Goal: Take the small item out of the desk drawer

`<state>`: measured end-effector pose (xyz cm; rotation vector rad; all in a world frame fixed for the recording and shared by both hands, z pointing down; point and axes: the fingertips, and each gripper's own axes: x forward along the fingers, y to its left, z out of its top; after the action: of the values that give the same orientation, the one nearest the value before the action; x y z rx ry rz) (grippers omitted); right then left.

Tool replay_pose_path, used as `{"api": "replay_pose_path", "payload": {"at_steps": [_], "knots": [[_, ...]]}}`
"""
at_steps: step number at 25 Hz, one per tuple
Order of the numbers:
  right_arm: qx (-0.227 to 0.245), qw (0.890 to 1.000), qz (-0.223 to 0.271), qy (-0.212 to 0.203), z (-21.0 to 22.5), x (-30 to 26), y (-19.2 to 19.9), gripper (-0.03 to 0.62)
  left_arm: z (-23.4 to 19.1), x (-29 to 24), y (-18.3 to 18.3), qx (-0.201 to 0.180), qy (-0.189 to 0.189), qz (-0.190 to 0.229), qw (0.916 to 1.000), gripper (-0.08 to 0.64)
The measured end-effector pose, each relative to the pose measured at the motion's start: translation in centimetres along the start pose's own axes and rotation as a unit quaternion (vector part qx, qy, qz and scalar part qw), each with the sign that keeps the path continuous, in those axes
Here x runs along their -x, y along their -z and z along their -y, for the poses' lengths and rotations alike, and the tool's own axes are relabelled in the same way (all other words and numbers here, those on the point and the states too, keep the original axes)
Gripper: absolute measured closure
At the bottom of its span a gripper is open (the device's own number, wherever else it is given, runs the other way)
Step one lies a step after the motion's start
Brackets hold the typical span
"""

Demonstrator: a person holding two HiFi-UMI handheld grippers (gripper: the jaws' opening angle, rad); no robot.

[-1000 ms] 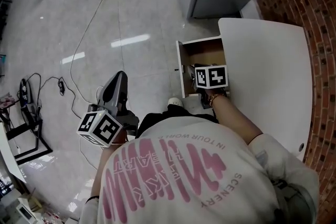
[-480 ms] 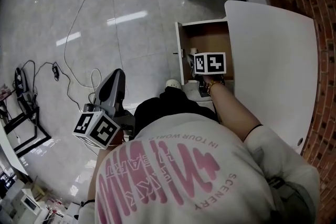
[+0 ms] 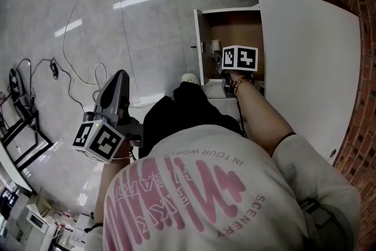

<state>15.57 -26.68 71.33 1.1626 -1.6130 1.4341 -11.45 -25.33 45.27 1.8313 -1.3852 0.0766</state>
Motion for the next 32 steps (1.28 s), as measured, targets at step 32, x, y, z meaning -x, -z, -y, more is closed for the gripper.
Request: {"api": "replay_pose_path", "payload": {"at_steps": [32], "knots": [[-0.026,0.996,-0.087,0.025,4.7,-10.1,0.5,0.439,-4.1,-1.7,5.2,0.045,-0.055,-0.054,0.996,0.555]]}}
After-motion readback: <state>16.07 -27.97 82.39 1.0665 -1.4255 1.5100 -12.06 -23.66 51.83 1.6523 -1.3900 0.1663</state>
